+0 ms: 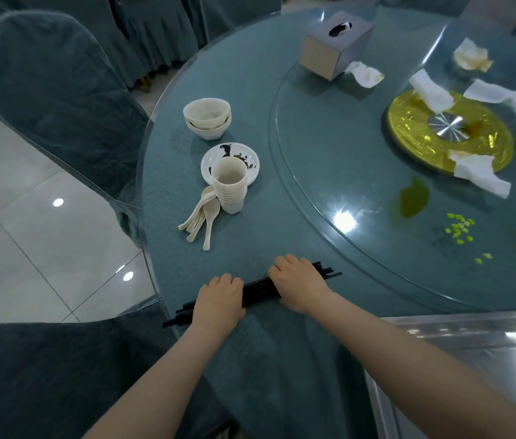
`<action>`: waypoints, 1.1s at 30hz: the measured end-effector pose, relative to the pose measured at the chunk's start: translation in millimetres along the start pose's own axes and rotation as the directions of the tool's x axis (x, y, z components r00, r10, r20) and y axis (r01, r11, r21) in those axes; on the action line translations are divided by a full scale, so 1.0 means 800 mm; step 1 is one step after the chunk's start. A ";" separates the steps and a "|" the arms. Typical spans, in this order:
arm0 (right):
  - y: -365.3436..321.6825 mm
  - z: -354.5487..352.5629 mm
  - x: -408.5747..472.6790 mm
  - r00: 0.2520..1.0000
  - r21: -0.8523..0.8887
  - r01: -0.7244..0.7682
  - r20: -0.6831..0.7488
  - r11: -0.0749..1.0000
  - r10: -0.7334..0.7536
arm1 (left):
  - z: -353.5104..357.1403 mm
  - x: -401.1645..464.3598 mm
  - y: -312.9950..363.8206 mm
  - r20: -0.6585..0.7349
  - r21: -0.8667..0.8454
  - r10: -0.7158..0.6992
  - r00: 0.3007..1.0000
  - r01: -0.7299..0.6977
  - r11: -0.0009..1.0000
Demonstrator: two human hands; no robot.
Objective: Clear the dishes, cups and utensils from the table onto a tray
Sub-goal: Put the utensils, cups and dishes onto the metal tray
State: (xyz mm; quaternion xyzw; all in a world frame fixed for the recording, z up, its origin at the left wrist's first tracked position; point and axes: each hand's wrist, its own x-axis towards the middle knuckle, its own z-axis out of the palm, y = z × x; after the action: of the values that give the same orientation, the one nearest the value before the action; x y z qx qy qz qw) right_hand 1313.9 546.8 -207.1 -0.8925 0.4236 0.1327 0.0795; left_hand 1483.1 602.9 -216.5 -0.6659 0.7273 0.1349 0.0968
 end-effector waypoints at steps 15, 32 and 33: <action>-0.011 -0.050 -0.218 0.769 -0.061 -0.498 -0.492 0.865 0.409 | -0.065 -0.082 0.011 -0.282 -0.145 0.180 0.942 -0.227 0.963; 0.072 0.053 -0.402 0.581 0.156 -0.778 -0.190 0.608 0.792 | -0.070 -0.087 0.213 0.221 -0.955 0.470 0.855 0.091 0.283; 0.084 0.064 -0.407 0.573 0.158 -0.791 -0.144 0.591 0.807 | -0.064 -0.085 0.216 0.219 -0.950 0.449 0.866 0.085 0.300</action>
State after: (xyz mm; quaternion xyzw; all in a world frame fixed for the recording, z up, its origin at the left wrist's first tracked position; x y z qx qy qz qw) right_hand 1055.5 756.5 -158.5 -0.6102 0.7908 0.0474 0.0017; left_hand 1319.8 663.6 -134.9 -0.4537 0.5398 0.6908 -0.1597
